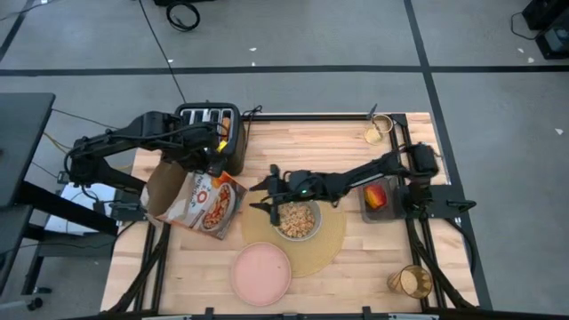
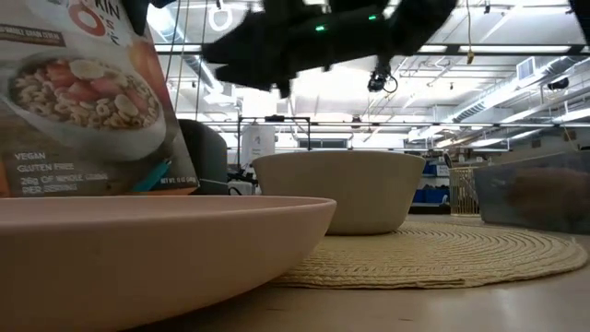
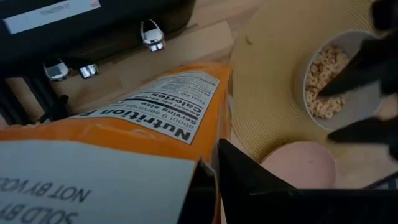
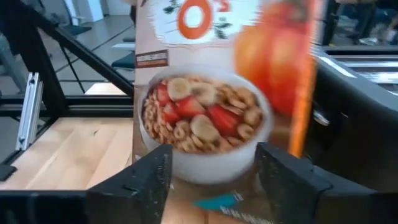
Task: Arrange a breakfast setting
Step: Pour the cereal from the orange cereal box into the gray bowl
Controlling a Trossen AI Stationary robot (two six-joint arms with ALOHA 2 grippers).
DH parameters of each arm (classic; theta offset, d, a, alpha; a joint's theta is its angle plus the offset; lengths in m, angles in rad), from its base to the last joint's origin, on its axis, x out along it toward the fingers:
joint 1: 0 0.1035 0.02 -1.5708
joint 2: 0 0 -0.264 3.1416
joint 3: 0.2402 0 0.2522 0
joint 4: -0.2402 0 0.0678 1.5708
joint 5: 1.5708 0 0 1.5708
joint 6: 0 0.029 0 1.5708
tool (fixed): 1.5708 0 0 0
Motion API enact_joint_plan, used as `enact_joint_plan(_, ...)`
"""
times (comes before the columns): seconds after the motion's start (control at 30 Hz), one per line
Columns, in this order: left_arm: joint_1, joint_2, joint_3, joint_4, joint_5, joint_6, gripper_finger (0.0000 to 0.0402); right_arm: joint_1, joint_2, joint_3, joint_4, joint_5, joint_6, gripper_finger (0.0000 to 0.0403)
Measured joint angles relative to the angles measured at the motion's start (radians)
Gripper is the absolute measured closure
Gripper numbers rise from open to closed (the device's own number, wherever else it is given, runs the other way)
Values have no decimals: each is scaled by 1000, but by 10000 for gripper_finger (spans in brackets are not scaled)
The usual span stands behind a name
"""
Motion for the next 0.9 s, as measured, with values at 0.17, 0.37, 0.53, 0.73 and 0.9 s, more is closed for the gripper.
enact_joint_plan(0.17, 0, 22, 1, -4, -17, -69, 394, -4, 127, 139, -12, -21, -18, 218)
enact_joint_plan(0.37, 0, 39, 2, 2, -24, -136, 394, -15, 228, 247, -57, -25, -34, 258)
enact_joint_plan(0.53, 0, 38, 1, 18, -31, -201, 391, -25, 279, 283, -48, -29, -37, 290)
enact_joint_plan(0.73, 0, 39, 1, 45, -51, -252, 386, -43, 316, 292, 0, -25, -35, 333)
enact_joint_plan(0.9, 0, 39, -1, 75, -61, -275, 384, -63, 339, 290, 13, -48, -3, 361)
